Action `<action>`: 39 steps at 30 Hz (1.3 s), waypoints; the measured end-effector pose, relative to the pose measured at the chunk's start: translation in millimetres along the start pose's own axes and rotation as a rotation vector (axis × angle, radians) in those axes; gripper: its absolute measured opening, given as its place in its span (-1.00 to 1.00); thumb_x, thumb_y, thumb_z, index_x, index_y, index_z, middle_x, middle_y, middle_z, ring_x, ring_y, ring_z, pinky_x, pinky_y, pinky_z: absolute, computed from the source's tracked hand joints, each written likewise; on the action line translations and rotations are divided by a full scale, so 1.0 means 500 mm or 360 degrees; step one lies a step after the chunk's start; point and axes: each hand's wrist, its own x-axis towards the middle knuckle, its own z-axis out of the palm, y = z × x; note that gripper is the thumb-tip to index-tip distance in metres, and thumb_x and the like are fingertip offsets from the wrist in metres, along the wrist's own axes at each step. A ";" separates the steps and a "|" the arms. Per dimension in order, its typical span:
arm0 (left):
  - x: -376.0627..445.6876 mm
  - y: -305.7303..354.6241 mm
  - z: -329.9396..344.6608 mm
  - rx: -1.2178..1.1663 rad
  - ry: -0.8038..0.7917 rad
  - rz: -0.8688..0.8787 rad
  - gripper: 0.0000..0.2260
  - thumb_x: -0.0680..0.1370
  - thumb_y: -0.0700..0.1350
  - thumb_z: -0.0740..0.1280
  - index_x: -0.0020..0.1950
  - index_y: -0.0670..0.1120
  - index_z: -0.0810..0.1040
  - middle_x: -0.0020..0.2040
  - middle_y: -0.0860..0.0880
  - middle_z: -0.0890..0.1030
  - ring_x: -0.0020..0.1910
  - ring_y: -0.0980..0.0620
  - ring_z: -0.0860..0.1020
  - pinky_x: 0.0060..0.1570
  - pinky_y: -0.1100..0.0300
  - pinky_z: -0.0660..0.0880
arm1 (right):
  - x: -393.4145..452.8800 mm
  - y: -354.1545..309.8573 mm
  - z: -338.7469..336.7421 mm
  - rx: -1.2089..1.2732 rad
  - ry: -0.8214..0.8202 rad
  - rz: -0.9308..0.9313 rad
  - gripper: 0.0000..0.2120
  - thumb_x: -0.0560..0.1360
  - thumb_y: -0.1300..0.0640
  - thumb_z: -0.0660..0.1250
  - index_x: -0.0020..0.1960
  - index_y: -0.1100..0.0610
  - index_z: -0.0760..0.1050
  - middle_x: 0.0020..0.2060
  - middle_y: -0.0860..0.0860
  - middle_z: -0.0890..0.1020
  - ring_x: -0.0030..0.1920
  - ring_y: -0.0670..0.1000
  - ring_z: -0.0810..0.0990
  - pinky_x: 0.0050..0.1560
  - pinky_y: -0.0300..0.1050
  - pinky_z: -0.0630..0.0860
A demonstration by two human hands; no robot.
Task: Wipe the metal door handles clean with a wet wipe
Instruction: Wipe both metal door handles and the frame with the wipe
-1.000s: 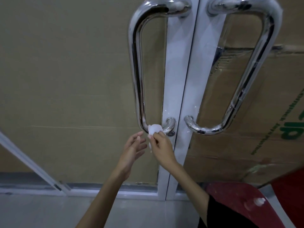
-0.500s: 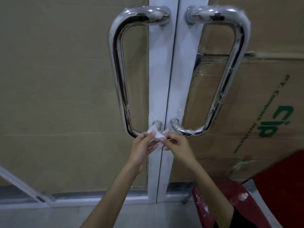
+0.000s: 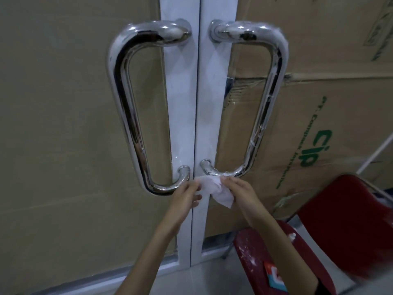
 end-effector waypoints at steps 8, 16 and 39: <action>0.011 -0.025 0.009 -0.0152 -0.0362 0.0131 -0.74 0.52 -0.08 0.34 0.22 -0.02 0.54 0.01 0.06 0.67 0.00 0.16 0.63 -0.02 0.27 0.56 | -0.007 0.007 0.010 -0.0219 -0.0078 -0.0110 -0.72 0.55 0.20 0.26 -0.01 0.44 0.57 -0.16 0.31 0.61 -0.11 0.09 0.53 -0.02 -0.07 0.45; 0.052 -0.015 0.027 -0.0022 0.0374 0.0547 -0.84 0.50 -0.23 0.38 -0.16 0.03 0.64 -0.29 0.15 0.69 -0.28 0.23 0.62 -0.25 0.32 0.54 | 0.031 0.004 -0.014 -0.0196 -0.0093 -0.0117 -0.81 0.57 0.20 0.25 -0.02 0.27 0.60 -0.29 0.00 0.63 -0.30 -0.14 0.56 -0.32 -0.35 0.48; 0.228 -0.057 0.095 0.1602 0.0402 0.1396 -0.69 0.61 0.01 0.15 0.00 -0.05 0.68 -0.12 0.02 0.58 -0.09 0.05 0.40 0.02 0.19 0.32 | 0.073 -0.008 -0.152 -0.0277 -0.0423 -0.0051 -0.81 0.57 0.11 0.25 -0.02 0.05 0.64 -0.11 -0.07 0.68 -0.15 -0.15 0.59 -0.18 -0.29 0.47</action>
